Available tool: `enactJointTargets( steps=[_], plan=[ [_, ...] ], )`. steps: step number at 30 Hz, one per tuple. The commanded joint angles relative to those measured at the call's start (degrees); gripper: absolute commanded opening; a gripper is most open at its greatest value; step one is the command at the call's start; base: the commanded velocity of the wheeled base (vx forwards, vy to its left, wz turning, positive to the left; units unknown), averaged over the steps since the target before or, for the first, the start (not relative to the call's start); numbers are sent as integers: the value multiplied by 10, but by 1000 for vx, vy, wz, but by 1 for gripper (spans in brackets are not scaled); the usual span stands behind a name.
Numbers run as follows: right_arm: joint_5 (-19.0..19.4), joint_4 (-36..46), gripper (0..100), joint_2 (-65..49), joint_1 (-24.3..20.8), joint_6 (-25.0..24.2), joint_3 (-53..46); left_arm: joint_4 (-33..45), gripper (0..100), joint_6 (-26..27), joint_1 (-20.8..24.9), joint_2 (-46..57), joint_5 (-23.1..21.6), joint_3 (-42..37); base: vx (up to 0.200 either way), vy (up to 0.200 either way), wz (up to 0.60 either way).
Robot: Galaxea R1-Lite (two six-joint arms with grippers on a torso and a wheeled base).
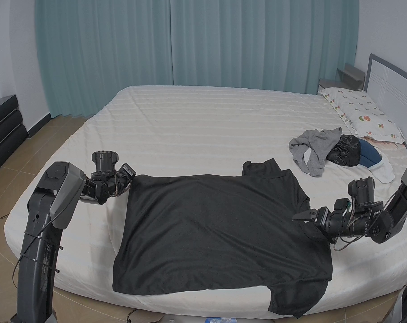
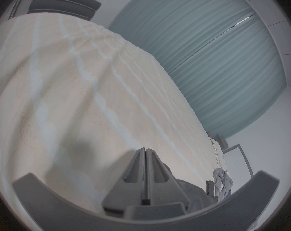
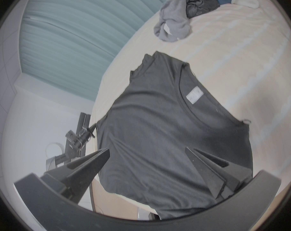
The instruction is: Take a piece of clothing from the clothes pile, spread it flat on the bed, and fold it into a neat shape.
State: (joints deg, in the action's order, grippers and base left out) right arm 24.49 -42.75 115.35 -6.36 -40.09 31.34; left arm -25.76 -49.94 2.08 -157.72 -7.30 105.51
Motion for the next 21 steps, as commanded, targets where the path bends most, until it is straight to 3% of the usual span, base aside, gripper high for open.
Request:
enactJointTargets(
  steps=[1,6,10,14,17,18,21],
  plan=[
    [-27,-15,100,25,-1,-25,60,-8,0,-2,-2,-1,28,22,0,0,0],
    [-96,-1,100,88,4,-15,184,-5,0,13,-5,10,30,26,0,0,0],
    [-108,29,100,154,4,-7,283,-5,0,28,-5,19,32,26,0,0,0],
    [-141,113,100,241,4,5,427,-10,0,40,-4,15,39,27,0,0,0],
    [-150,125,100,255,4,9,450,-8,0,43,-5,15,39,28,0,0,0],
    [-168,158,100,307,6,23,536,-5,0,50,-3,18,41,29,0,0,0],
    [-169,188,100,353,11,34,616,-4,0,50,-2,20,43,27,0,0,0]
  ],
)
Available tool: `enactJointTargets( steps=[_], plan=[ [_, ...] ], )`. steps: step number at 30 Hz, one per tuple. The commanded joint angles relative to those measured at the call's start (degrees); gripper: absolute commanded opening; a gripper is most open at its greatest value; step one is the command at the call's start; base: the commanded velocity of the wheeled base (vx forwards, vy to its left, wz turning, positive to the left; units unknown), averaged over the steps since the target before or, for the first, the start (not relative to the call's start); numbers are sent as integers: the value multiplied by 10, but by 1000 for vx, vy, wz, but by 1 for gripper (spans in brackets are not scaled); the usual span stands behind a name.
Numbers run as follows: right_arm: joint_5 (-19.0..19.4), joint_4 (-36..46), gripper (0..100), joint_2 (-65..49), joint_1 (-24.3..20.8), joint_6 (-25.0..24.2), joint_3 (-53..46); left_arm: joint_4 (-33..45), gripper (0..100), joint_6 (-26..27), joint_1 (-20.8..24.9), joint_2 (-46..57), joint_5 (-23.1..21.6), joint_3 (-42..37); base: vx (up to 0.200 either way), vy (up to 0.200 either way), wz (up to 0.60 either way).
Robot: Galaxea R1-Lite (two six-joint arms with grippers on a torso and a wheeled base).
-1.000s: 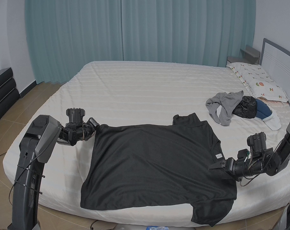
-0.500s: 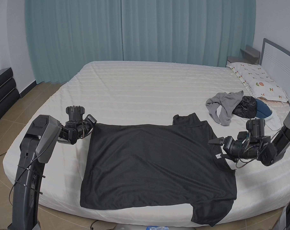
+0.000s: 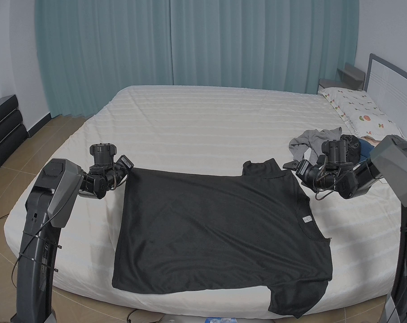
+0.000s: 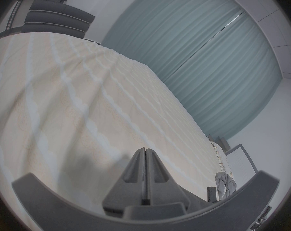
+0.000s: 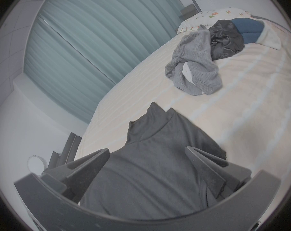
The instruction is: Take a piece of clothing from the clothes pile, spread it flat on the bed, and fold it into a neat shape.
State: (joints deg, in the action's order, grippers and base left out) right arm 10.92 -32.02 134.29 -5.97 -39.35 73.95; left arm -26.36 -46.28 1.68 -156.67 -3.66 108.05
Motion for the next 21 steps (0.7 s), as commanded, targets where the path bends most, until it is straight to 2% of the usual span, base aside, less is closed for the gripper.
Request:
enactJointTargets(
  steps=[1,6,9,20,21],
  plan=[
    [-34,91,100,178,11,31,215,3,0,14,3,9,8,1,0,0,0],
    [-46,136,100,243,14,35,347,3,0,21,4,6,17,1,0,0,0],
    [-48,167,100,254,24,34,391,3,0,22,3,3,18,-2,0,0,0],
    [-49,183,100,284,33,32,406,2,0,22,3,4,18,-2,0,0,0],
    [-49,180,0,286,33,31,406,3,0,22,3,4,18,-2,0,0,0]
  ],
)
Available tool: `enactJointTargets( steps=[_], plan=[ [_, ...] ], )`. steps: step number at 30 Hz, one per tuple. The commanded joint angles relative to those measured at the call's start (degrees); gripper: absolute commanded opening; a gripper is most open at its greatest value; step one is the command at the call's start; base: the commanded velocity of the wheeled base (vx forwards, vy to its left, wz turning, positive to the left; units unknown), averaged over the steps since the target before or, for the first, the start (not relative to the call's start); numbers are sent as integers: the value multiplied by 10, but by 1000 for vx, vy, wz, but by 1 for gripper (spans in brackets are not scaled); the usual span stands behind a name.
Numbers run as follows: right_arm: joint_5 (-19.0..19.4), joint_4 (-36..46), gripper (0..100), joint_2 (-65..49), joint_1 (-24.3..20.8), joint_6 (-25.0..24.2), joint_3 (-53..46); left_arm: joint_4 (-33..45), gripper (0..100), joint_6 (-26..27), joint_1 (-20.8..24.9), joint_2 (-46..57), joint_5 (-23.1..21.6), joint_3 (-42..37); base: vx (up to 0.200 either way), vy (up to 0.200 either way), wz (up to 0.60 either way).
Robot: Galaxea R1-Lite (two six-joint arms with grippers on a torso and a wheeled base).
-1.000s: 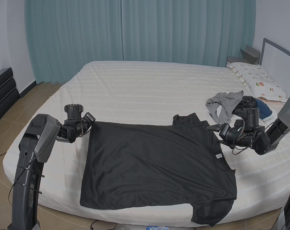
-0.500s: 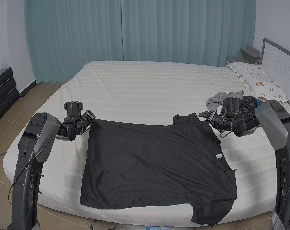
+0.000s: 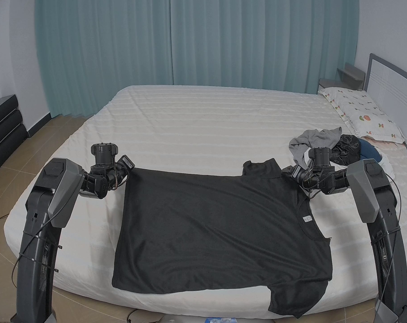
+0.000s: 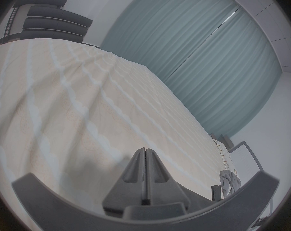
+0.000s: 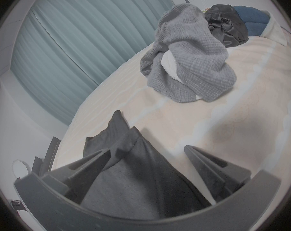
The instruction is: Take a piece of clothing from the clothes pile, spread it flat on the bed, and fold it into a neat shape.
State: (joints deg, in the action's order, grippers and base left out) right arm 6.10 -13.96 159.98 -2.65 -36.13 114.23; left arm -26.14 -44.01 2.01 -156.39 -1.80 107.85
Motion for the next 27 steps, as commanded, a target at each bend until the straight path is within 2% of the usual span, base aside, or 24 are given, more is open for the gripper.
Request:
enactJointTargets(
  steps=[1,8,15,19,27],
  plan=[
    [-1,-3,0,31,-1,-2,4,0,0,0,0,1,0,0,0,0,0],
    [0,-34,0,25,0,-8,4,0,0,2,-1,3,0,1,0,0,0],
    [0,-50,0,15,8,-34,4,0,0,3,-1,4,0,4,0,0,0],
    [-1,-98,0,11,14,-53,4,5,0,26,-3,4,5,10,0,0,0],
    [-13,-153,0,6,21,-54,4,7,0,31,-1,-7,21,67,0,0,0]
  ],
)
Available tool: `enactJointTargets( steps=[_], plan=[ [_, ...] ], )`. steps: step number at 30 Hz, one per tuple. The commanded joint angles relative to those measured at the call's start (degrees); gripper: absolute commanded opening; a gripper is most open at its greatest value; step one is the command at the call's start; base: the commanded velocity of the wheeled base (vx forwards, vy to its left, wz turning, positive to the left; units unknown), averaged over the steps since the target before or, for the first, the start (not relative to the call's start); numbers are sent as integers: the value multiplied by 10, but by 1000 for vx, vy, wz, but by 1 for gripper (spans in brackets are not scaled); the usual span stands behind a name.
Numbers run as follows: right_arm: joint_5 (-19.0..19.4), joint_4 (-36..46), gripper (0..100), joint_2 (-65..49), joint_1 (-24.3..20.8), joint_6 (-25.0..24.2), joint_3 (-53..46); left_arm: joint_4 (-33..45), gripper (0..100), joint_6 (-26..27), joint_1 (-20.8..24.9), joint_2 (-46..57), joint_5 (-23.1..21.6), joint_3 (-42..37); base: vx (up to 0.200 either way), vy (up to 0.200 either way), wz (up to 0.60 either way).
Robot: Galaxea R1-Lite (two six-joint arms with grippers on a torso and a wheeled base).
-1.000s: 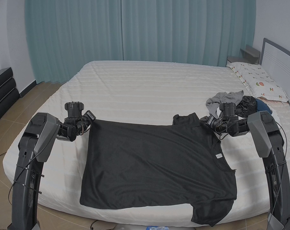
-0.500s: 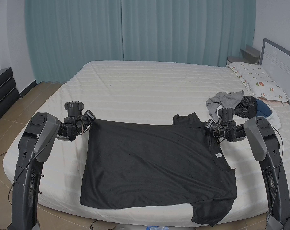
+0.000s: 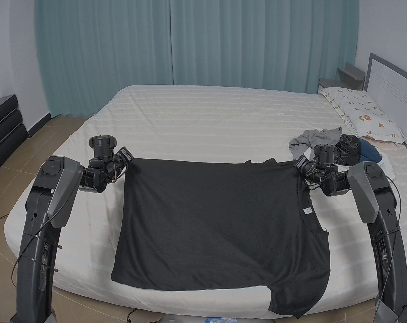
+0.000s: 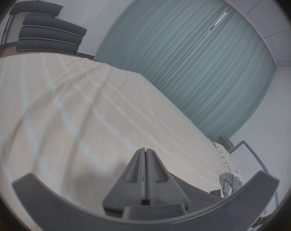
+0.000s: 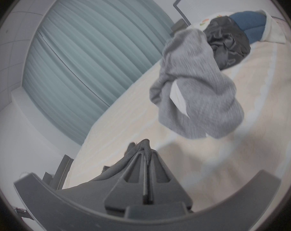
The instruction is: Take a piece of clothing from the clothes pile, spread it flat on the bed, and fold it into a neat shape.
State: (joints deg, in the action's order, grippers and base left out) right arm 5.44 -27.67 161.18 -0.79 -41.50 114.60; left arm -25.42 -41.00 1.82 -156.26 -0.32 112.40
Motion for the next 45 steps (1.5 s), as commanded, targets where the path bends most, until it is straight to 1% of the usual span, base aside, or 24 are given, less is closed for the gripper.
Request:
enactJointTargets(
  steps=[1,8,11,18,19,22,28,32,33,34,35,41,45],
  plan=[
    [-10,-26,0,-7,4,-1,0,-2,0,0,3,-9,6,22,0,0,0],
    [-22,-64,0,-9,4,1,0,-17,0,2,9,-9,3,22,0,0,0],
    [-31,-83,0,-17,6,4,0,-39,0,1,9,-9,4,22,0,0,0],
    [-31,-76,0,-7,4,11,0,-44,0,2,9,-12,3,22,0,0,0],
    [-31,-71,0,7,1,24,0,-44,0,3,9,-17,2,22,0,0,0],
    [-29,-74,0,21,-2,40,0,-46,0,7,8,-26,1,22,0,0,0],
    [-25,-71,0,34,-6,42,0,-53,0,11,9,-42,1,22,0,0,0],
    [-25,-71,0,39,-7,42,0,-38,0,13,9,-48,-1,22,0,0,0],
    [-25,-72,100,40,-7,42,0,-36,0,13,9,-48,-1,22,0,0,0],
    [-27,-73,100,41,-7,42,0,-29,0,13,9,-48,-1,22,0,0,0],
    [-27,-72,100,41,-7,42,0,-28,100,13,9,-49,-1,22,0,0,0],
    [-31,-70,100,13,-1,37,0,-24,100,13,8,-45,4,22,0,0,0],
    [-30,-77,100,-44,18,34,-62,8,100,8,-3,-9,6,18,0,0,0]
  ],
)
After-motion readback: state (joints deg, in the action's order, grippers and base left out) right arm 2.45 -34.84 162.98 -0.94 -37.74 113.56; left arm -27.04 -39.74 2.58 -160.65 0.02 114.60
